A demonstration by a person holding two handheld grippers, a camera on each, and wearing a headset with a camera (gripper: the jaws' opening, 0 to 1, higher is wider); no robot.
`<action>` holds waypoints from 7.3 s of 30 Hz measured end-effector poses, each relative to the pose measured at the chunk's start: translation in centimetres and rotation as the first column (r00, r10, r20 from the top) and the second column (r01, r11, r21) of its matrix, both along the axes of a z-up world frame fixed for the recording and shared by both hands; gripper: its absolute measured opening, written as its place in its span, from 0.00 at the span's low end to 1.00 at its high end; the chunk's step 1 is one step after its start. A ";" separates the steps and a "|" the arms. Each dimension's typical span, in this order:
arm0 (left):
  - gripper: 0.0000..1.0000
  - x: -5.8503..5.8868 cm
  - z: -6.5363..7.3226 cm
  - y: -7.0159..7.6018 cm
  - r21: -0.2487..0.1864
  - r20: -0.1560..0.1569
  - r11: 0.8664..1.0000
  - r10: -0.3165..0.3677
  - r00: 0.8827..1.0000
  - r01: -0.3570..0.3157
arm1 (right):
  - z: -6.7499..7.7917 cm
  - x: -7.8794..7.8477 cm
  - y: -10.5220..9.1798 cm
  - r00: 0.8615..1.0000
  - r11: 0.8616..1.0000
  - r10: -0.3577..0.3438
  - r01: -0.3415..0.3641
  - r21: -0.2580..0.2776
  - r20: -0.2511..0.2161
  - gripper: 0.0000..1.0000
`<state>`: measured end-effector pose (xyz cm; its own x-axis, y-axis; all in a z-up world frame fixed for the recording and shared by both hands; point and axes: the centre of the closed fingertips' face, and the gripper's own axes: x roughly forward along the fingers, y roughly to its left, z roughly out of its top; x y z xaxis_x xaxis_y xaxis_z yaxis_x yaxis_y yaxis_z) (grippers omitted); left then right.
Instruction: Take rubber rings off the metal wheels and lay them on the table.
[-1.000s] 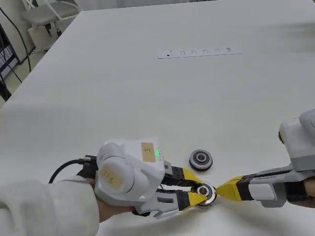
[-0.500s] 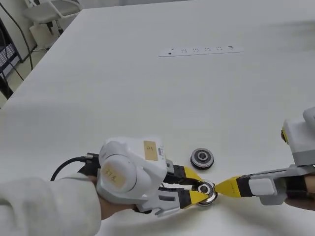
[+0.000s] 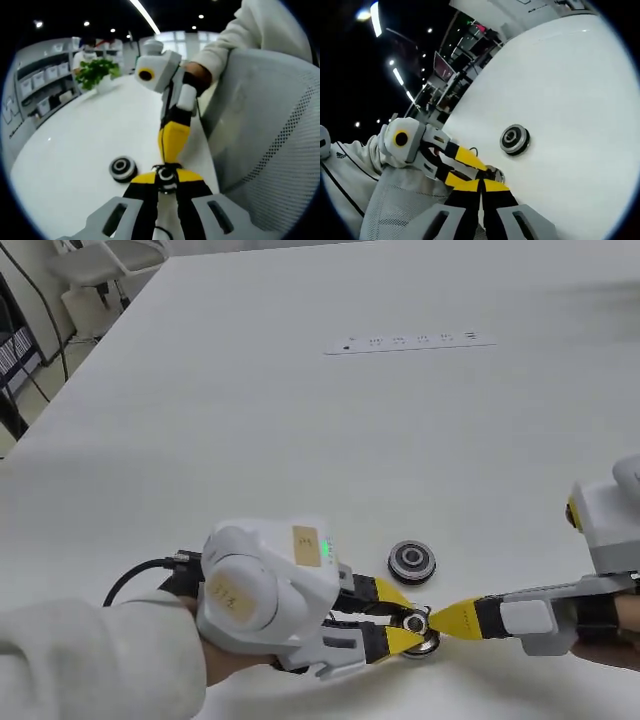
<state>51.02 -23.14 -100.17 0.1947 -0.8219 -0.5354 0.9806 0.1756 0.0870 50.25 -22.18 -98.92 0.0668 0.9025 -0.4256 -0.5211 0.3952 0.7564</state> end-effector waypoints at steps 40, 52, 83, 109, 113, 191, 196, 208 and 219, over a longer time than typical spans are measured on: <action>0.59 0.1 7.8 2.7 -0.068 0.027 0.998 0.002 1.000 0.000 | 1.7 1.1 -1.7 0.993 0.997 -0.019 0.027 -0.067 0.119 0.00; 0.68 -0.5 9.8 7.6 -0.065 0.061 0.994 0.095 0.994 -0.091 | 3.3 0.5 -2.2 0.984 0.994 0.014 0.005 -0.106 0.179 0.00; 0.84 -2.9 8.3 15.9 -0.087 0.009 0.911 0.406 0.914 -0.403 | 9.4 0.9 0.4 0.950 0.991 0.114 -0.088 -0.101 0.290 0.00; 0.85 -3.1 7.2 15.9 -0.101 -0.033 0.890 0.443 0.896 -0.444 | 8.0 1.4 7.7 0.926 0.969 0.244 -0.216 -0.123 0.290 0.00; 0.84 -3.0 7.0 16.1 -0.088 -0.029 0.888 0.451 0.892 -0.452 | 6.0 0.9 7.5 0.934 0.966 0.248 -0.218 -0.141 0.258 0.00; 0.81 -2.4 6.9 16.6 -0.089 -0.017 0.874 0.479 0.878 -0.479 | 2.8 3.9 5.5 0.905 0.976 0.180 -0.114 -0.187 0.385 0.00; 0.82 -2.3 7.1 17.0 -0.066 0.026 0.873 0.485 0.874 -0.483 | 3.6 4.5 5.0 0.912 0.981 0.145 -0.083 -0.174 0.383 0.00; 0.82 -1.9 9.7 15.9 -0.065 0.078 0.896 0.444 0.893 -0.440 | 9.2 6.3 4.1 0.909 0.999 -0.044 0.027 0.045 0.415 0.00; 0.82 -0.7 13.3 12.6 -0.058 0.118 0.938 0.345 0.931 -0.341 | 10.3 8.3 1.7 0.882 0.985 -0.166 0.124 0.122 0.441 0.19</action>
<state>50.28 -10.57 -86.84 0.5311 -0.7113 -0.4604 0.8418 0.5046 0.1915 58.56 -20.50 -88.60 0.3640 0.9003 -0.2386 -0.7545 0.4352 0.4912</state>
